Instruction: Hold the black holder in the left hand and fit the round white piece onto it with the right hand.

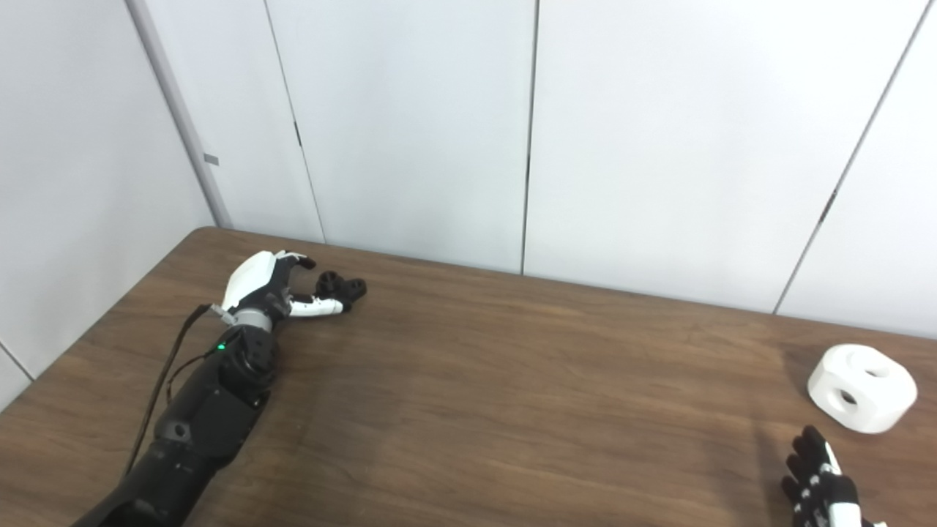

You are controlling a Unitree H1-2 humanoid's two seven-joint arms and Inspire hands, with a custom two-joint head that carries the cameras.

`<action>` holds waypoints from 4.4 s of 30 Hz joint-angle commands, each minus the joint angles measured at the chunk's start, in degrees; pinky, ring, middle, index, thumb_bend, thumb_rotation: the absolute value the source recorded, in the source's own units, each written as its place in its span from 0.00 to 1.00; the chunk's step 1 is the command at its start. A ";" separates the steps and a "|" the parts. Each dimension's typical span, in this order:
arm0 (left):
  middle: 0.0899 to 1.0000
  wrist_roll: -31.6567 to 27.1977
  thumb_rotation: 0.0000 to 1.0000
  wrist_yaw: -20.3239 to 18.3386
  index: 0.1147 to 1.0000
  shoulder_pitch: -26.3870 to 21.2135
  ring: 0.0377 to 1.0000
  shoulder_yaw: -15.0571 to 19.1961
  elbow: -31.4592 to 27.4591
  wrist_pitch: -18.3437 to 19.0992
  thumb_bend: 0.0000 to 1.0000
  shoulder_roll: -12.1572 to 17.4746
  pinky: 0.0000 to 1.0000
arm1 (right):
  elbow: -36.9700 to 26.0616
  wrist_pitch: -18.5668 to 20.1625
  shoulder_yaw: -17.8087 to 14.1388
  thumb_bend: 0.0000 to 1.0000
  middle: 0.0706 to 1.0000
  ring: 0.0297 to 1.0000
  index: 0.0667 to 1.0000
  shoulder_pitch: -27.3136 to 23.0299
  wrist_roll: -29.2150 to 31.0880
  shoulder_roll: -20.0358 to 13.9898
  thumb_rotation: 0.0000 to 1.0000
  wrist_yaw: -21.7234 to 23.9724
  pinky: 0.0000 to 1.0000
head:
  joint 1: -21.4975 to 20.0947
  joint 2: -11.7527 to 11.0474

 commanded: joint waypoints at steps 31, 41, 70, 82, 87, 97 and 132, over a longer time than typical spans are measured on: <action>0.91 0.84 0.35 0.12 0.71 -2.08 1.00 -2.99 1.73 2.42 0.91 3.37 1.00 | -3.37 1.25 -0.09 0.63 1.00 1.00 1.00 -0.23 0.17 0.09 1.00 -0.36 1.00 | -0.13 0.27; 0.89 -0.03 0.34 1.44 0.69 -2.71 0.98 -2.75 3.49 1.25 0.91 2.51 1.00 | -3.65 1.51 -0.05 0.61 1.00 1.00 1.00 -0.18 0.09 0.07 1.00 -0.33 1.00 | -0.21 0.07; 0.79 -7.18 0.05 0.71 0.42 -2.15 0.90 -1.59 7.49 -9.07 0.52 2.40 0.95 | -4.35 2.03 -0.88 0.60 1.00 1.00 1.00 -0.04 0.59 0.59 1.00 -1.05 1.00 | -1.00 0.19; 0.78 -6.69 0.05 0.38 0.42 -2.23 0.89 -2.43 8.31 -9.76 0.52 2.51 0.91 | -5.03 2.34 -0.84 0.60 1.00 1.00 1.00 -0.28 0.96 0.82 1.00 -1.00 1.00 | -1.55 0.11; 0.78 -6.40 0.05 -0.67 0.42 -1.32 0.88 -3.15 6.92 -9.53 0.52 3.04 0.90 | -5.25 2.76 -0.70 0.58 1.00 1.00 1.00 -0.36 0.93 0.85 1.00 -1.00 1.00 | -1.79 0.18; 0.78 -6.16 0.05 -3.22 0.42 2.01 0.91 -4.24 1.39 -9.30 0.52 2.96 0.93 | -5.91 3.44 -0.65 0.56 1.00 1.00 1.00 -0.42 0.68 1.28 1.00 -1.07 1.00 | -2.52 0.53; 0.79 6.62 0.05 -12.59 0.42 18.57 0.91 -17.51 -31.36 -8.77 0.52 -2.29 1.00 | -3.44 0.72 1.04 0.57 1.00 1.00 1.00 -1.16 -2.18 3.45 1.00 -1.81 1.00 | -12.28 4.20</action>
